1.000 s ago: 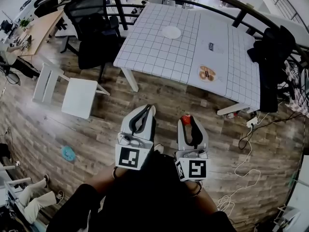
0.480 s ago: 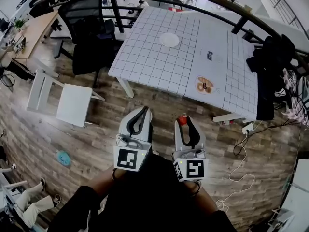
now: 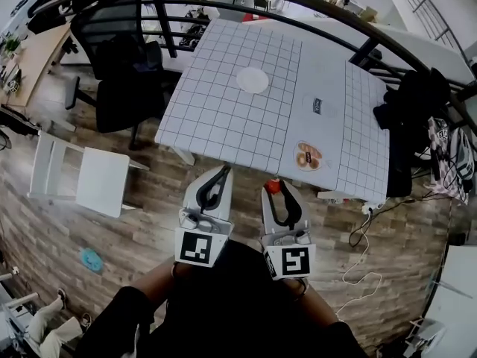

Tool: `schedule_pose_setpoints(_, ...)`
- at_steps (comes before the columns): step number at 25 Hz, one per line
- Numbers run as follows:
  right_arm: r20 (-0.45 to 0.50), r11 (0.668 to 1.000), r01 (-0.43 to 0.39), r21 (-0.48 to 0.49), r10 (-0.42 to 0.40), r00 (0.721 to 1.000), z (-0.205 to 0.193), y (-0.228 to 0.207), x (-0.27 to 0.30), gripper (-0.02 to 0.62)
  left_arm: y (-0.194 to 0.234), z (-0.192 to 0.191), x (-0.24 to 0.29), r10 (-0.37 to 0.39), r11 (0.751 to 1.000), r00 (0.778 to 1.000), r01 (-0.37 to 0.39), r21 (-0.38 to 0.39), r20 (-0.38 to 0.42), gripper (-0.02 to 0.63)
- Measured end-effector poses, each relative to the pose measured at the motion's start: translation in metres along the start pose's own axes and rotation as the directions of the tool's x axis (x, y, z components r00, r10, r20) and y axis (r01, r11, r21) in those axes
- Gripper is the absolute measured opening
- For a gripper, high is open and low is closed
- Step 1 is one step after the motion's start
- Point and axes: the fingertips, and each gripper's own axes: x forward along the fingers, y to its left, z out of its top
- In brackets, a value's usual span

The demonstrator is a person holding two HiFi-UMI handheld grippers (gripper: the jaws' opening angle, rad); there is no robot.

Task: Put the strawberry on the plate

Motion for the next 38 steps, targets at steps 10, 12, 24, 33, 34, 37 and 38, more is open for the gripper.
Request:
schedule_pose_setpoints(10,-0.065,1.0,0.002,0.003,-0.002,0.998,0.005,-0.023,0.099,0.129,0.066,-0.003,0.082,-0.006,0.999,0.999,0.005,-0.033,-0.044,0.011)
schedule_pose_setpoints(12,-0.078,1.0,0.012,0.016,-0.011,0.997,0.003,-0.03,0.115,0.129,0.076,-0.006,0.096,-0.013,0.999,0.999,0.011,-0.038,-0.047,0.011)
schedule_pose_setpoints(24,-0.096,0.996,0.073,0.045,-0.069,0.993,0.0,-0.053,0.177,0.129,0.114,-0.021,0.152,-0.09,0.991,0.993,0.082,-0.103,-0.072,0.011)
schedule_pose_setpoints(33,-0.11,0.995,0.08,0.052,-0.074,0.991,0.0,-0.053,0.215,0.129,0.138,-0.021,0.176,-0.132,0.986,0.99,0.125,-0.109,-0.058,0.011)
schedule_pose_setpoints(34,-0.113,0.996,0.076,0.051,-0.07,0.991,0.0,-0.052,0.219,0.129,0.143,-0.022,0.177,-0.122,0.987,0.991,0.115,-0.116,-0.061,0.011)
schedule_pose_setpoints(37,-0.119,0.996,0.065,0.054,-0.059,0.991,0.0,-0.048,0.228,0.129,0.154,-0.022,0.18,-0.116,0.986,0.991,0.107,-0.129,-0.062,0.011)
schedule_pose_setpoints(38,-0.122,0.996,0.063,0.056,-0.055,0.991,0.0,-0.047,0.231,0.129,0.156,-0.021,0.181,-0.123,0.984,0.991,0.115,-0.136,-0.057,0.011)
